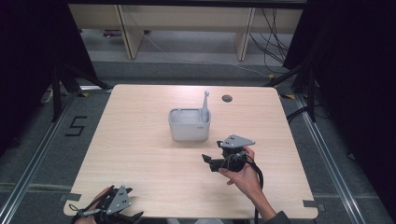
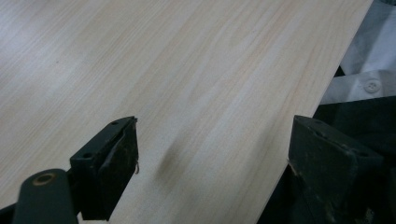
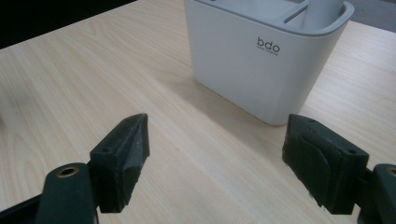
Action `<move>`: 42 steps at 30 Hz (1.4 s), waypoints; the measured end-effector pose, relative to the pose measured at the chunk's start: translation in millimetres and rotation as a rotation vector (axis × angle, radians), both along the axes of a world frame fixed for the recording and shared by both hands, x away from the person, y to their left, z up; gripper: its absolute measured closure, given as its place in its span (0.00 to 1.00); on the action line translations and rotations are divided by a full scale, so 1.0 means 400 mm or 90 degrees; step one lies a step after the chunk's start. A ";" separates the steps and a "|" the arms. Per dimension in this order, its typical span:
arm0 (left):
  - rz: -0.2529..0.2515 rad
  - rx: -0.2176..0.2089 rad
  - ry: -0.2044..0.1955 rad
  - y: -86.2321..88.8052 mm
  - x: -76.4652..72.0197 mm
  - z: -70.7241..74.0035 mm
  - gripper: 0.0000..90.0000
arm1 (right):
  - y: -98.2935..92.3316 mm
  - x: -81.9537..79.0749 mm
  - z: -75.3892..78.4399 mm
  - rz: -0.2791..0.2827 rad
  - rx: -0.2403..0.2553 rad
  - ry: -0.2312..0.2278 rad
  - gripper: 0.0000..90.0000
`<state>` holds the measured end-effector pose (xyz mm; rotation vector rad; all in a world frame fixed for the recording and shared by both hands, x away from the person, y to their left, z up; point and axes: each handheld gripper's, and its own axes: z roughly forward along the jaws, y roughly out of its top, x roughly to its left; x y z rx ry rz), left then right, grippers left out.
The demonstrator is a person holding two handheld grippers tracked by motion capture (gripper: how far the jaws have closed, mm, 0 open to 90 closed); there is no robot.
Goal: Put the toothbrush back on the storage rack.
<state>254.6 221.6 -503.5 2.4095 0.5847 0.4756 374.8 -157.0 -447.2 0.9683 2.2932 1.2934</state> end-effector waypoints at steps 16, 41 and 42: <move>0.005 -0.005 -0.001 0.000 0.001 0.000 0.18 | -0.021 -0.039 -0.029 0.000 0.005 0.025 0.24; 0.001 0.001 -0.001 0.000 0.000 0.001 0.18 | -0.040 -0.084 -0.064 0.005 0.012 0.051 0.20; 0.003 0.001 0.000 0.001 0.000 0.001 0.18 | -0.041 -0.091 -0.067 0.001 0.013 0.056 0.20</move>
